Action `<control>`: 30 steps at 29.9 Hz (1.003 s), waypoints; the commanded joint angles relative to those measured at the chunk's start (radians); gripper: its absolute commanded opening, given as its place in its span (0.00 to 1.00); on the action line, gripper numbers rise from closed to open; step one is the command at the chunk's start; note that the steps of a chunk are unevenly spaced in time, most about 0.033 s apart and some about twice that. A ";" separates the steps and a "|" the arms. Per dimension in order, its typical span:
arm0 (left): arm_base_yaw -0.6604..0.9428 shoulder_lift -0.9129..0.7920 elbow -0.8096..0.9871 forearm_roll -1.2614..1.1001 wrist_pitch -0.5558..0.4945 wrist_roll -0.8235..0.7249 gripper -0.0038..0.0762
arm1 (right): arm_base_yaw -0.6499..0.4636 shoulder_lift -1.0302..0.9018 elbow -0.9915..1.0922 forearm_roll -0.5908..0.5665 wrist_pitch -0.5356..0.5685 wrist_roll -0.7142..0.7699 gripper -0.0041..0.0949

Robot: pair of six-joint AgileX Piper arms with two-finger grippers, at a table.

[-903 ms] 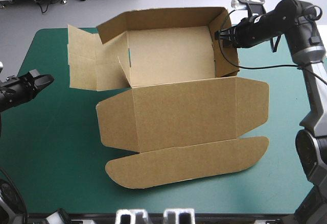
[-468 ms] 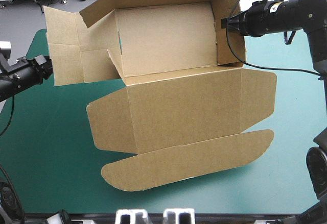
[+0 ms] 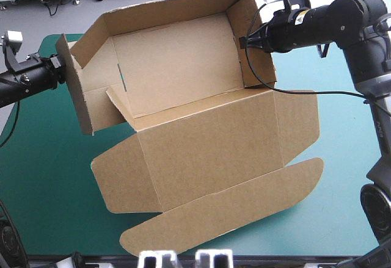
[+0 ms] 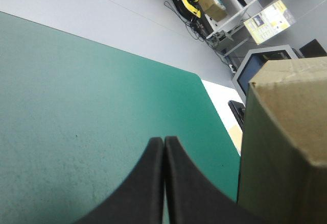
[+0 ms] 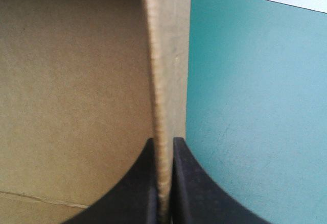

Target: Fold the box

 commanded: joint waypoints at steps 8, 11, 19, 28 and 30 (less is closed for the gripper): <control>-0.114 -0.096 -0.035 0.013 0.074 -0.044 0.04 | 0.002 -0.030 -0.031 -0.019 -0.071 0.043 0.03; -0.121 -0.119 -0.035 0.013 0.074 -0.053 0.04 | 0.002 -0.006 -0.031 -0.019 -0.072 0.049 0.03; -0.121 -0.154 -0.035 -0.005 0.074 -0.095 0.04 | 0.004 0.061 -0.031 0.072 -0.123 0.052 0.03; -0.130 -0.154 -0.035 -0.009 0.074 -0.088 0.04 | 0.004 0.108 -0.031 0.109 -0.155 0.048 0.04; -0.143 -0.154 -0.035 -0.009 0.074 -0.088 0.05 | 0.004 0.117 -0.031 0.109 -0.165 0.048 0.04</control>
